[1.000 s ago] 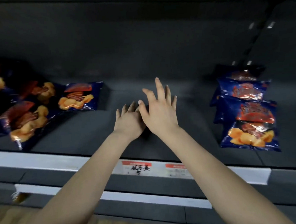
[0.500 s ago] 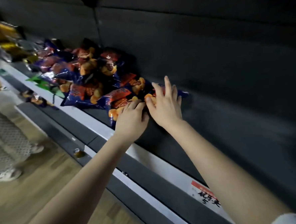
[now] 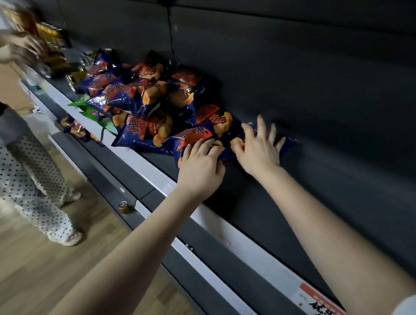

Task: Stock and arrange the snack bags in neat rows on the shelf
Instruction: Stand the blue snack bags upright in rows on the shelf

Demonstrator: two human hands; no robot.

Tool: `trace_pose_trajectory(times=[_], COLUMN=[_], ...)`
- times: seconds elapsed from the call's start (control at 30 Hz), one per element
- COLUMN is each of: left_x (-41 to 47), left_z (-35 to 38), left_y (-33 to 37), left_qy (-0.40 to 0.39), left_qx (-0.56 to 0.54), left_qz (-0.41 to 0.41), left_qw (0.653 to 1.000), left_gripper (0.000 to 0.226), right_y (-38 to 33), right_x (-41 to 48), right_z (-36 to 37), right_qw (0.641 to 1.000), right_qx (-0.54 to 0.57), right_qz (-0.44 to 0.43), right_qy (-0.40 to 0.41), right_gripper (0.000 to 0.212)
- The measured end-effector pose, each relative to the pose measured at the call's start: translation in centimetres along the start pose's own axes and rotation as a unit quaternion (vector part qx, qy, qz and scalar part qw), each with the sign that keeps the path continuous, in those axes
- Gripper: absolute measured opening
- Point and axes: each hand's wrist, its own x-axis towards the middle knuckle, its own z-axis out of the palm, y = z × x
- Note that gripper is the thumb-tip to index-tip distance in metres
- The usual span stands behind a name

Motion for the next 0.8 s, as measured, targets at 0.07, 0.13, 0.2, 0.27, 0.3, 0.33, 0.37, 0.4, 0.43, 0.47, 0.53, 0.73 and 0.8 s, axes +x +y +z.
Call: trace_pose_trajectory(times=[0.07, 0.13, 0.2, 0.27, 0.3, 0.33, 0.37, 0.4, 0.43, 0.47, 0.53, 0.73, 0.8], left_x=[0.4, 0.8, 1.4, 2.1, 2.5, 2.9, 3.2, 3.4, 3.7, 3.7, 3.6, 3.4, 3.5], left_z=[0.5, 1.0, 1.4, 1.7, 1.8, 1.9, 2.1, 2.2, 2.4, 2.6, 2.9, 3.7, 3.9], left_y=[0.4, 0.6, 0.7, 0.6, 0.5, 0.5, 0.4, 0.3, 0.2, 0.1, -0.2, -0.4, -0.4], left_qy=[-0.006, -0.007, -0.009, -0.01, -0.008, -0.006, -0.004, -0.003, -0.004, -0.002, 0.007, 0.026, 0.038], left_qx=[-0.011, -0.02, -0.021, -0.02, -0.02, -0.018, -0.015, -0.01, -0.003, 0.005, 0.025, 0.052, 0.05], left_qz=[0.011, 0.017, 0.018, 0.018, 0.019, 0.02, 0.02, 0.021, 0.022, 0.025, 0.039, 0.058, 0.057], left_qw=[1.0, 1.0, 1.0, 1.0, 1.0, 1.0, 1.0, 1.0, 1.0, 1.0, 0.999, 0.997, 0.996], left_gripper=[0.043, 0.043, 0.044, 0.045, 0.046, 0.046, 0.046, 0.046, 0.046, 0.045, 0.047, 0.053, 0.051], right_y=[0.9, 1.5, 1.7, 1.7, 1.7, 1.7, 1.8, 1.8, 1.8, 1.8, 1.8, 1.7, 1.7], right_x=[0.0, 0.0, 0.0, 0.0, 0.0, 0.0, -0.1, -0.1, -0.2, -0.2, -0.2, -0.2, -0.3], right_z=[0.6, 1.0, 1.3, 1.3, 1.4, 1.4, 1.5, 1.7, 1.8, 2.0, 2.2, 2.6, 2.6], right_qw=[0.999, 0.998, 0.998, 0.998, 0.998, 0.998, 0.998, 0.999, 0.999, 0.999, 0.999, 0.998, 0.998], right_qx=[-0.026, -0.037, -0.042, -0.042, -0.042, -0.042, -0.042, -0.041, -0.04, -0.039, -0.042, -0.055, -0.059], right_qz=[0.0, 0.001, 0.0, 0.0, 0.001, 0.002, 0.002, 0.002, 0.002, 0.002, 0.002, 0.006, 0.008], right_qy=[-0.034, -0.053, -0.056, -0.053, -0.051, -0.048, -0.043, -0.036, -0.029, -0.022, -0.014, 0.002, 0.003], right_gripper=[0.057, 0.063, 0.067, 0.068, 0.069, 0.069, 0.069, 0.068, 0.068, 0.068, 0.067, 0.069, 0.071])
